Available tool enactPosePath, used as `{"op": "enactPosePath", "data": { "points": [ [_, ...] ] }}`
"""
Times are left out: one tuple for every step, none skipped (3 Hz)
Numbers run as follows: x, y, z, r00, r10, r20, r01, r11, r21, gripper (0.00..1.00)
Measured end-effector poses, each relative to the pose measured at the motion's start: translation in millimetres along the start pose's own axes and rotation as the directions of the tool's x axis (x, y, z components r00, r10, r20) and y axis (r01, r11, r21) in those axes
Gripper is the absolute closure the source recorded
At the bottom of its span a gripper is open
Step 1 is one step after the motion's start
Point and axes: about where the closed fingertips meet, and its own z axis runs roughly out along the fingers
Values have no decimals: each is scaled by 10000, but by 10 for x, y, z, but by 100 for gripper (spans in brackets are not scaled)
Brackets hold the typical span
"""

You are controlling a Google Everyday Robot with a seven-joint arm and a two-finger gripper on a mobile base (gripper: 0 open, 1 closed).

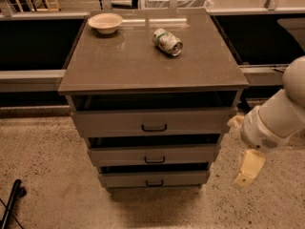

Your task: Open bottom drawer

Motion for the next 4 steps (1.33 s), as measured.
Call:
{"op": "enactPosePath", "data": {
  "points": [
    [87, 41, 195, 10000, 14, 68, -12, 9997, -242, 0],
    [182, -40, 368, 9992, 370, 167, -360, 9977, -571, 0],
    [222, 13, 879, 9889, 704, 1309, -540, 9907, -1248, 0],
    [283, -116, 1331, 9016, 1316, 4122, -1099, 9910, -758, 0]
  ]
}}
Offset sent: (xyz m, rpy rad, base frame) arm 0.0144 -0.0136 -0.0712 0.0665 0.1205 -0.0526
